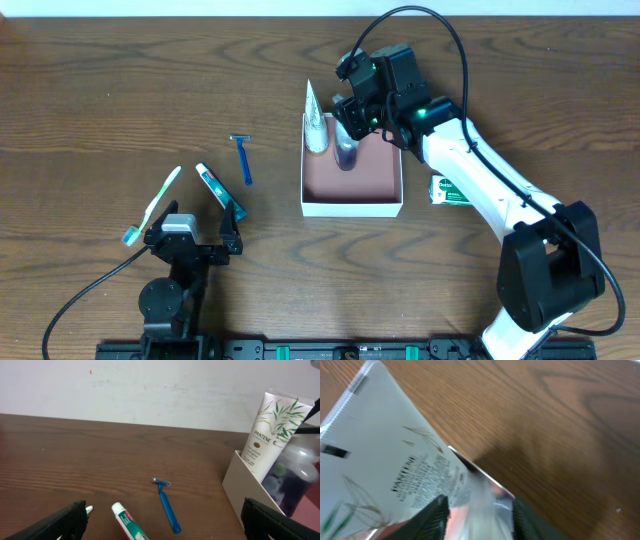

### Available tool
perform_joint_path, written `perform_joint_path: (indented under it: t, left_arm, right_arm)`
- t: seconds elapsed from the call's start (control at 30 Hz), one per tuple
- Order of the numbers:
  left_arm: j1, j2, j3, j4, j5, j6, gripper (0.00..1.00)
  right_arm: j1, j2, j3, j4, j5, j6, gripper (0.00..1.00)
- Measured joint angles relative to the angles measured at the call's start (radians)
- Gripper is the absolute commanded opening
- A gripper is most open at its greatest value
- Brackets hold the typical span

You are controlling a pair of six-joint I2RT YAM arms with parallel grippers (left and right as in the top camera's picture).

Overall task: Pack container
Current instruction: 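Carry the soap bottle into the box beside the tube, release, then reach right gripper to the green Dettol soap box and grasp it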

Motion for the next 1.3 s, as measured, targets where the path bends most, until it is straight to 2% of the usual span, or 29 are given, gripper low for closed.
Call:
perform_joint_path:
  t: [0.63,0.8,0.97,1.07,1.17,1.3]
  left_arm:
    - [0.000,0.000,0.000,0.000,0.000,0.000,0.98]
    - [0.000,0.000,0.000,0.000,0.000,0.000,0.98]
    - [0.000,0.000,0.000,0.000,0.000,0.000,0.98]
    - [0.000,0.000,0.000,0.000,0.000,0.000,0.98]
    - [0.000,0.000,0.000,0.000,0.000,0.000,0.98]
    - [0.000,0.000,0.000,0.000,0.000,0.000,0.98]
  right_arm:
    - [0.002,-0.020,0.016,0.031,-0.002,0.005,0.50]
    - [-0.005,-0.106,0.025,-0.002,0.000,0.016,0.51]
    - [-0.064,-0.240,0.033,-0.139,0.023,0.071,0.54]
    - [-0.140,-0.329,0.040,-0.263,0.045,0.108,0.61]
    - [-0.223,-0.403,0.046,-0.415,0.064,0.138,0.81]
    - [-0.294,-0.444,0.053,-0.638,0.100,0.153,0.98]
